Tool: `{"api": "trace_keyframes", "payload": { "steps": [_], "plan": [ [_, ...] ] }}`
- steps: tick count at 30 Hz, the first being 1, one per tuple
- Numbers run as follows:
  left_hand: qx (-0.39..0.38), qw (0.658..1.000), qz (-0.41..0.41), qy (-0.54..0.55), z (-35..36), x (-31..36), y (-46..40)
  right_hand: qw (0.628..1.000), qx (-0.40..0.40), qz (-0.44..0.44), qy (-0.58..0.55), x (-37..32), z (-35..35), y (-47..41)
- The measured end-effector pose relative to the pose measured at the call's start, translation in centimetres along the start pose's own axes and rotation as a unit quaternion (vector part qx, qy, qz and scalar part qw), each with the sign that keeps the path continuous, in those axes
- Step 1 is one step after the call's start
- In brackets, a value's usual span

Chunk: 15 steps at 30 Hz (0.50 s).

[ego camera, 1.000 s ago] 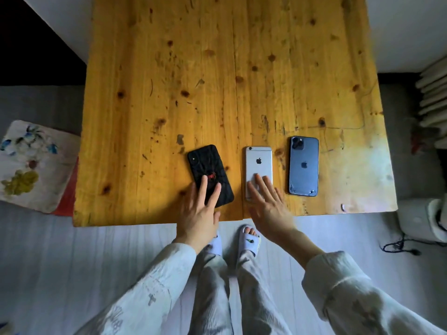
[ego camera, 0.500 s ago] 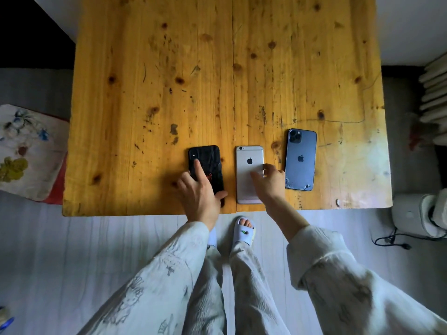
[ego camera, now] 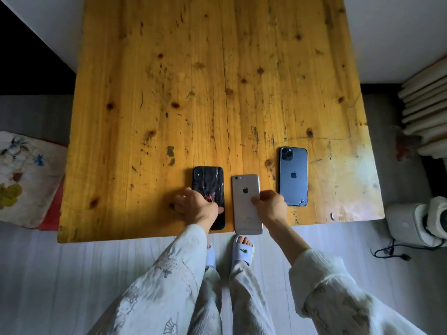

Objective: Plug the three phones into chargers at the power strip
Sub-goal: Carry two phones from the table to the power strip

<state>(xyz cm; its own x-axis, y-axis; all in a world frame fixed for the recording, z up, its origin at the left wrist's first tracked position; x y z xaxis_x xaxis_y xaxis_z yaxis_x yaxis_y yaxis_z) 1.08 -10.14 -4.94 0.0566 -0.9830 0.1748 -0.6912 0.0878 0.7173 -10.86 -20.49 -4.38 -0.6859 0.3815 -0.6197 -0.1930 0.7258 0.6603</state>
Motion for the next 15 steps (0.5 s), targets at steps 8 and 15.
{"api": "trace_keyframes", "payload": {
  "steps": [8,15],
  "plan": [
    [-0.102,0.978,0.058,0.174,-3.0,-1.7,0.3,0.993,-0.04,0.001,-0.109,0.3,-3.0,3.0],
    [-0.254,0.924,0.128,0.254,-4.1,-2.0,2.6,0.96,-0.013,-0.004,-0.28,3.6,-8.3,8.0]
  ]
}}
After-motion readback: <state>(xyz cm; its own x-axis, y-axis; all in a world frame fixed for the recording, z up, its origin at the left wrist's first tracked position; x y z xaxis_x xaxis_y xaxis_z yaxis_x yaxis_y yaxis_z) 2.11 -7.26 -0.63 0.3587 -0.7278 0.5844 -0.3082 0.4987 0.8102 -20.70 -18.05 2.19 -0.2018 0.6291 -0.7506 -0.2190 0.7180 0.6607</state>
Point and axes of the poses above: each hand's wrist, its own y-axis away from the middle knuckle, its own z-axis out of the palm, x = y × z, the point moved 2 cm from there along -y, towards the middle knuckle, and after that the axes turned 12 degrees about -y, right-handed, at the moved point
